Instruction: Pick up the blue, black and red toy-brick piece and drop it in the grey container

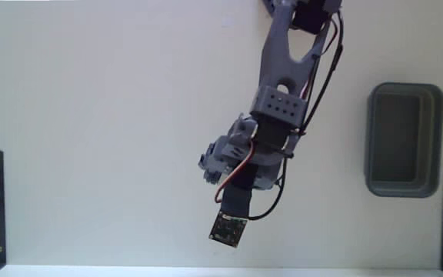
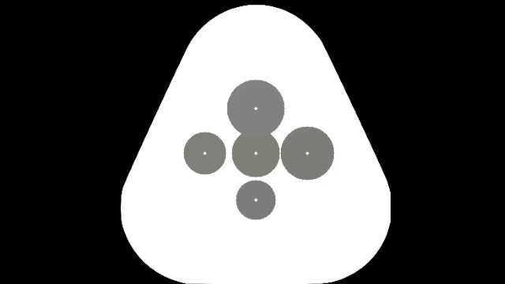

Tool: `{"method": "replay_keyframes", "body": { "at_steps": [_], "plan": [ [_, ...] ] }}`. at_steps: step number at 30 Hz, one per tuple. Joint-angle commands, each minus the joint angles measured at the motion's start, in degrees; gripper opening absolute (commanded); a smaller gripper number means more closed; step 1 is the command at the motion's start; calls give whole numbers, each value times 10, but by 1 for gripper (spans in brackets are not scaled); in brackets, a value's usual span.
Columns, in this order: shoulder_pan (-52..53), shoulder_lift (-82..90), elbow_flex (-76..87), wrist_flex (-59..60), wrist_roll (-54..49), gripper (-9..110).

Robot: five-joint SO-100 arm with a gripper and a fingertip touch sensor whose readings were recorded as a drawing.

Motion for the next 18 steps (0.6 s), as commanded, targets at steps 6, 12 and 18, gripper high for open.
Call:
{"method": "replay_keyframes", "body": {
  "at_steps": [6,12,18],
  "plan": [
    [10,15,-45,21,1,46],
    [10,15,-45,21,1,46],
    [6,15,-45,21,1,46]
  ]
}}
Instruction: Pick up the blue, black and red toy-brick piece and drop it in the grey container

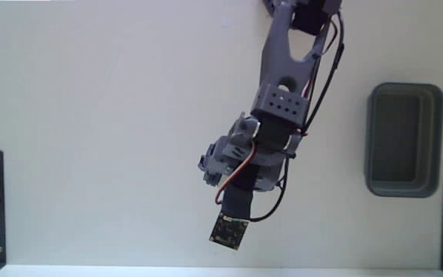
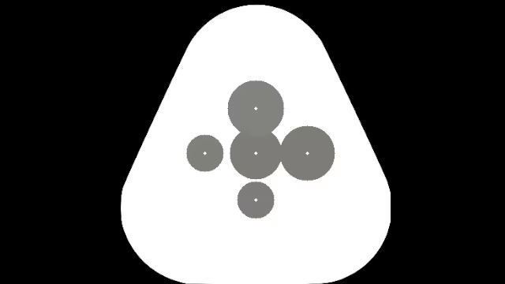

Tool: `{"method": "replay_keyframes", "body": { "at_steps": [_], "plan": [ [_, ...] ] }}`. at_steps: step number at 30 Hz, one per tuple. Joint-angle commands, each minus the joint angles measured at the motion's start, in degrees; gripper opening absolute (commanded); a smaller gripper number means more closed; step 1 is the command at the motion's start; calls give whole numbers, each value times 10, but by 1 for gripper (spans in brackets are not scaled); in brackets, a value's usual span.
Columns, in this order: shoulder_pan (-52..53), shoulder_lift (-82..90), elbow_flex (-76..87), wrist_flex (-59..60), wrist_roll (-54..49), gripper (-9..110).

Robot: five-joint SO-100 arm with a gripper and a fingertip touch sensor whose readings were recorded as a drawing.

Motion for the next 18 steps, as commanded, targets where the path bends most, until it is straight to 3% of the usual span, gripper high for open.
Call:
{"method": "replay_keyframes", "body": {
  "at_steps": [1,18],
  "plan": [
    [4,16,-26,4,1,46],
    [-79,27,-18,8,1,46]
  ]
}}
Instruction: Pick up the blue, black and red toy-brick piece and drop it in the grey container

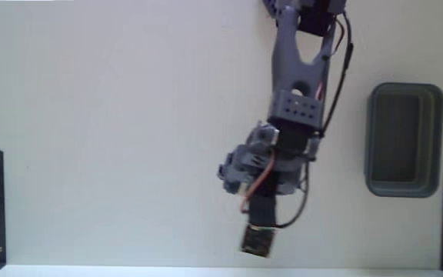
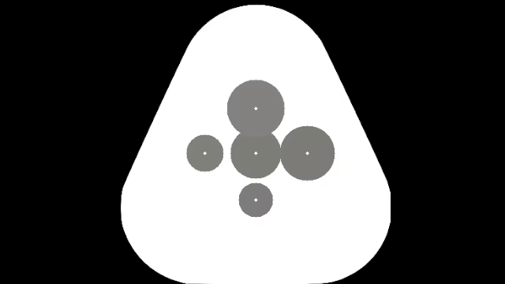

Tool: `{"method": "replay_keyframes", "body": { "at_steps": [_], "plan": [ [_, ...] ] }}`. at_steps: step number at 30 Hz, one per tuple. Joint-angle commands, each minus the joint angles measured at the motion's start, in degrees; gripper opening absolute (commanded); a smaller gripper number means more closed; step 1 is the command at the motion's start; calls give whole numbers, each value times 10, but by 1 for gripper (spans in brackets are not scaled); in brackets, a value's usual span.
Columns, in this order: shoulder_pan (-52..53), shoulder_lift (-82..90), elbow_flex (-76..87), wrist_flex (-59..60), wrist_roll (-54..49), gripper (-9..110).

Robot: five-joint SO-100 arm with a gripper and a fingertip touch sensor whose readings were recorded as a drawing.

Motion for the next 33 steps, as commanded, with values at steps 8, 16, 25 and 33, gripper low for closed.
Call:
{"method": "replay_keyframes", "body": {
  "at_steps": [8,16,25,33],
  "plan": [
    [-76,36,-12,11,1,46],
    [-147,46,-6,14,1,46],
    [-236,58,2,18,1,46],
    [-310,68,9,21,1,46]
  ]
}}
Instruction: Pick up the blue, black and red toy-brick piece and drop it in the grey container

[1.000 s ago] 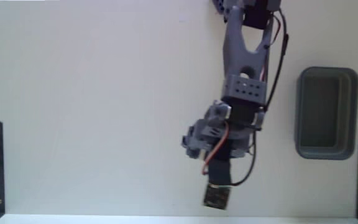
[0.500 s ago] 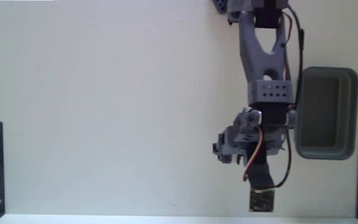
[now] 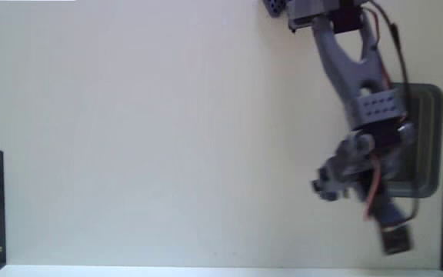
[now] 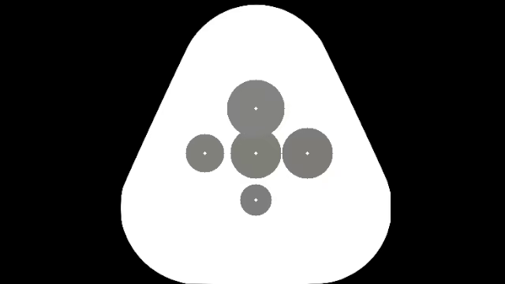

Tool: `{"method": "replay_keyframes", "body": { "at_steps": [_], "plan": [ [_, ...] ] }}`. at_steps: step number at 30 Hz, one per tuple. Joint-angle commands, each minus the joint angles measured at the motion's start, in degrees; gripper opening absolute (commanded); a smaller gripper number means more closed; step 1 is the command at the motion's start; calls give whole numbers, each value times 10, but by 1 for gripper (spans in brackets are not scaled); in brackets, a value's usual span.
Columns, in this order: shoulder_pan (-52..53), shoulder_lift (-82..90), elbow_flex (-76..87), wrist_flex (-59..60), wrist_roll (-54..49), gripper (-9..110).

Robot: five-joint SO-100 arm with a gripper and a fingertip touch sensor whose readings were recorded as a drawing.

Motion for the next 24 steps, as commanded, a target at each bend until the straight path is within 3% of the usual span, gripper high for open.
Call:
{"method": "replay_keyframes", "body": {
  "at_steps": [1,24],
  "plan": [
    [-35,59,-1,11,2,46],
    [-193,80,14,18,2,46]
  ]
}}
